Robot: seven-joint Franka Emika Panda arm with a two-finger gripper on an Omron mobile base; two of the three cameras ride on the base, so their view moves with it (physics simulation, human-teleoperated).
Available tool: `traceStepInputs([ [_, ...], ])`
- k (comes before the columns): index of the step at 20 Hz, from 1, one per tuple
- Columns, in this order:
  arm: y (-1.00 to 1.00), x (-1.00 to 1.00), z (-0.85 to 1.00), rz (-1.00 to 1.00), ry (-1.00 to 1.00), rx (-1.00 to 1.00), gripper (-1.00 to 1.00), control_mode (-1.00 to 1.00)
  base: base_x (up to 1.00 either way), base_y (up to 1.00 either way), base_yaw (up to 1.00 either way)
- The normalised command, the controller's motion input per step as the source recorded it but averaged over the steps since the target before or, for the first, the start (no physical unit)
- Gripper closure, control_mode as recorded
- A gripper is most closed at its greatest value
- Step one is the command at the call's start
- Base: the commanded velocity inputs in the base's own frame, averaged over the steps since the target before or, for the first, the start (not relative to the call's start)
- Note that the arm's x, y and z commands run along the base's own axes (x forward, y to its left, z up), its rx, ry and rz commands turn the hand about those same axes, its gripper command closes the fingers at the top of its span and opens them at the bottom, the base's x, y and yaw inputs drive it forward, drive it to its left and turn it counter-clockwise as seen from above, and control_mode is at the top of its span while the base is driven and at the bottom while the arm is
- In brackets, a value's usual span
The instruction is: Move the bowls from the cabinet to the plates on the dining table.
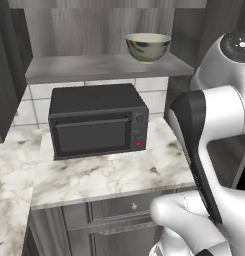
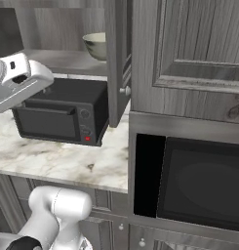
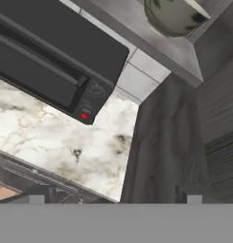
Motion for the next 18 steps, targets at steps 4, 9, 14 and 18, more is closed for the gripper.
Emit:
traceStepInputs([
  [4,0.00,0.24,0.44,0.01,0.00,0.00,-1.00,-1.00,0.00,0.00,0.00],
  [9,0.00,0.28,0.16,0.04,-0.01,-0.05,-1.00,-1.00,0.00,0.00,0.00],
  [14,0.00,0.32,0.00,0.05,-0.04,-0.11,-1.00,-1.00,0.00,0.00,0.00],
  [18,0.00,0.33,0.00,0.06,-0.05,-0.12,-1.00,-1.00,0.00,0.00,0.00],
])
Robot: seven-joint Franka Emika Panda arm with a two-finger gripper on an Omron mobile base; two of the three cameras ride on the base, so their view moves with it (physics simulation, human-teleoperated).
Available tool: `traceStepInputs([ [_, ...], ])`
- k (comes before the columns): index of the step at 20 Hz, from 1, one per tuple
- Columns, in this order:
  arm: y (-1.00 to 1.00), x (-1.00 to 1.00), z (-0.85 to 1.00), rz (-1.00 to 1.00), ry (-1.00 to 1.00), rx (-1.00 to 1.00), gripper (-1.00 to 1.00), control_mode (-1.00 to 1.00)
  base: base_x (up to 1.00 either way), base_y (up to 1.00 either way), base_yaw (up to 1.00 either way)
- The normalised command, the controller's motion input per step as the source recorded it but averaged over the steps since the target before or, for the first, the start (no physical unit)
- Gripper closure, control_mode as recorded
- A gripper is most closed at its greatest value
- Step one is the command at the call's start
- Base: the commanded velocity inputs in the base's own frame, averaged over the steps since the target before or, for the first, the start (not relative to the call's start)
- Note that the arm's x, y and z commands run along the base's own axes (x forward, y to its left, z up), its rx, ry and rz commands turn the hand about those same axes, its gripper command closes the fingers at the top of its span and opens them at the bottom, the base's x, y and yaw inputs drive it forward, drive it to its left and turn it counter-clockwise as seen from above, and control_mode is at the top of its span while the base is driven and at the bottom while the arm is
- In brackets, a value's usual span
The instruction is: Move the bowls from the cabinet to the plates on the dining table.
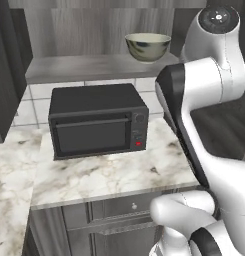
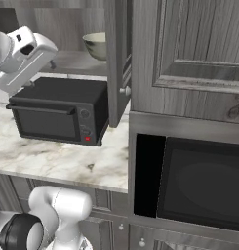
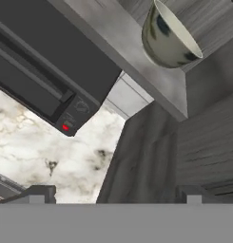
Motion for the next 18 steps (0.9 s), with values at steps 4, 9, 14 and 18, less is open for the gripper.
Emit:
traceStepInputs([
  [4,0.00,0.29,0.09,0.04,-0.01,-0.04,-1.00,-1.00,0.00,0.00,0.00],
  [9,0.00,0.25,0.25,0.01,0.00,0.00,-1.00,-1.00,0.00,0.00,0.00],
  [14,0.00,0.30,0.27,0.00,0.00,0.00,-1.00,-1.00,0.00,0.00,0.00],
  [18,0.00,0.37,0.03,0.00,0.00,0.00,-1.00,-1.00,0.00,0.00,0.00],
])
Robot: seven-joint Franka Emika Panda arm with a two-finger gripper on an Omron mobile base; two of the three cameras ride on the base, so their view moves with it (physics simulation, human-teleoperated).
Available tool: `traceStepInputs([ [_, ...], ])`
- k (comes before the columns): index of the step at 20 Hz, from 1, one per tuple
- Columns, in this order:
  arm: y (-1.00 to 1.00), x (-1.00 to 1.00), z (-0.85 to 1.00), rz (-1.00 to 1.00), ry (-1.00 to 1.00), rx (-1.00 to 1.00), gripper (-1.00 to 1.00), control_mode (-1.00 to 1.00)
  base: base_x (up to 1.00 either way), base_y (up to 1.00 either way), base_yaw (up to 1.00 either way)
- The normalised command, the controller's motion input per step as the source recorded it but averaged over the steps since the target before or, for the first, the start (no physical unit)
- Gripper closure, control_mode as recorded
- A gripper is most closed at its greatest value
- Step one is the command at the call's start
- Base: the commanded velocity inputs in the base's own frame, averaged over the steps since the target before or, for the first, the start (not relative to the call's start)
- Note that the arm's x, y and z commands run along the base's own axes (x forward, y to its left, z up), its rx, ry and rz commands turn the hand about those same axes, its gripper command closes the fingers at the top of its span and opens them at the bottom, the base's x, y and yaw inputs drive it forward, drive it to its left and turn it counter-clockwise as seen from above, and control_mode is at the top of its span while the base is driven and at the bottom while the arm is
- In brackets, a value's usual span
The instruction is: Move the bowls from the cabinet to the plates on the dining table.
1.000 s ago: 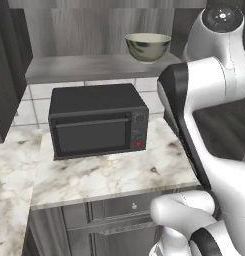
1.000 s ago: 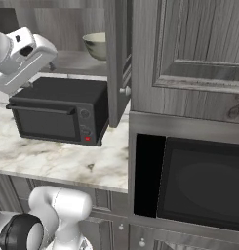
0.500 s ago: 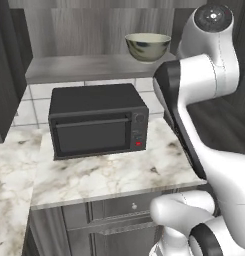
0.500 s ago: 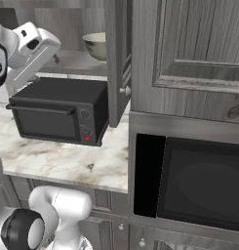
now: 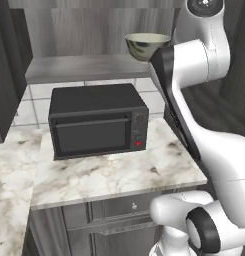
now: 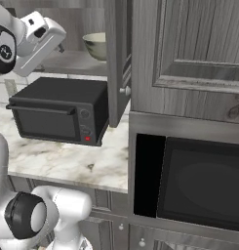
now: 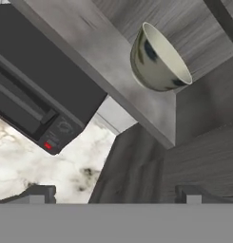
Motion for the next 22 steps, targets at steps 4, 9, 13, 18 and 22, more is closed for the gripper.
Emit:
traceStepInputs([
  [4,0.00,0.36,0.00,0.01,0.00,-0.01,-1.00,-1.00,0.00,0.00,0.00],
  [9,-0.06,0.53,0.00,0.03,0.00,-0.02,-1.00,-1.00,0.00,0.00,0.00],
  [13,-0.10,0.58,-0.09,0.06,0.00,-0.05,-1.00,-1.00,0.00,0.00,0.00],
  [18,-0.05,0.45,-0.22,0.06,0.00,-0.06,-1.00,-1.00,0.00,0.00,0.00],
  [22,0.00,0.38,-0.09,0.05,0.00,-0.07,-1.00,-1.00,0.00,0.00,0.00],
])
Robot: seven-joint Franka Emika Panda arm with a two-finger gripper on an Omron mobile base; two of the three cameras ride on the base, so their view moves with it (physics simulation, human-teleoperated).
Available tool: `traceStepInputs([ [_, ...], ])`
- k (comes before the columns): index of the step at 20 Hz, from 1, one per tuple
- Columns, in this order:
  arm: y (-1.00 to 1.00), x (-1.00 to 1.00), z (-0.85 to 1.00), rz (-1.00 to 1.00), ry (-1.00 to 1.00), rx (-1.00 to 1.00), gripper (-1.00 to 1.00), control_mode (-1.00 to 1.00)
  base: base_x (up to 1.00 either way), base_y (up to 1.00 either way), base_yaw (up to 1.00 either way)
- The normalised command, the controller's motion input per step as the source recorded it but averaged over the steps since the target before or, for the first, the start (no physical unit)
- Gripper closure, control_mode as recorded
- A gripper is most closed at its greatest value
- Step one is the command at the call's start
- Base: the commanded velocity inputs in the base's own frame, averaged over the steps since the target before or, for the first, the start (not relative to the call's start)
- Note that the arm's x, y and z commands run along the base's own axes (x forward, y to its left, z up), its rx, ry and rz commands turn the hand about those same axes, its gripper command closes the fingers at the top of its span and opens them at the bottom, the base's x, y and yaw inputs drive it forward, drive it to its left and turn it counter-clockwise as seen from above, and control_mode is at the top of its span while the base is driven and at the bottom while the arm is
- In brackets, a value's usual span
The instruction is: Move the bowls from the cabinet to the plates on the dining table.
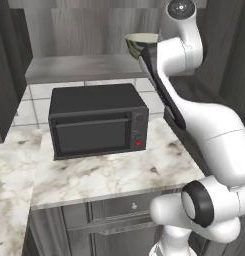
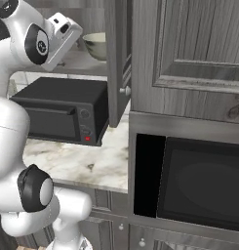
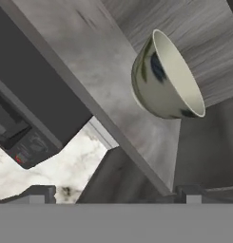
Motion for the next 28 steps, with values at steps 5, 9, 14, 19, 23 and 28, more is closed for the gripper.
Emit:
traceStepInputs([
  [5,0.00,0.26,0.00,0.03,0.00,-0.07,-1.00,-1.00,0.00,0.00,0.00],
  [9,0.00,0.23,0.01,0.02,0.00,-0.05,-1.00,-1.00,0.00,0.00,0.00],
  [14,0.00,0.27,0.00,0.03,0.00,-0.05,-1.00,-1.00,0.00,0.00,0.00],
  [19,-0.01,0.20,0.00,0.01,0.00,-0.05,-1.00,-1.00,0.00,0.00,0.00],
  [23,-0.04,0.11,0.00,0.00,0.00,-0.05,-1.00,-1.00,0.00,0.00,0.00],
  [28,-0.10,0.06,0.00,0.00,0.00,-0.03,-1.00,-1.00,0.00,0.00,0.00],
])
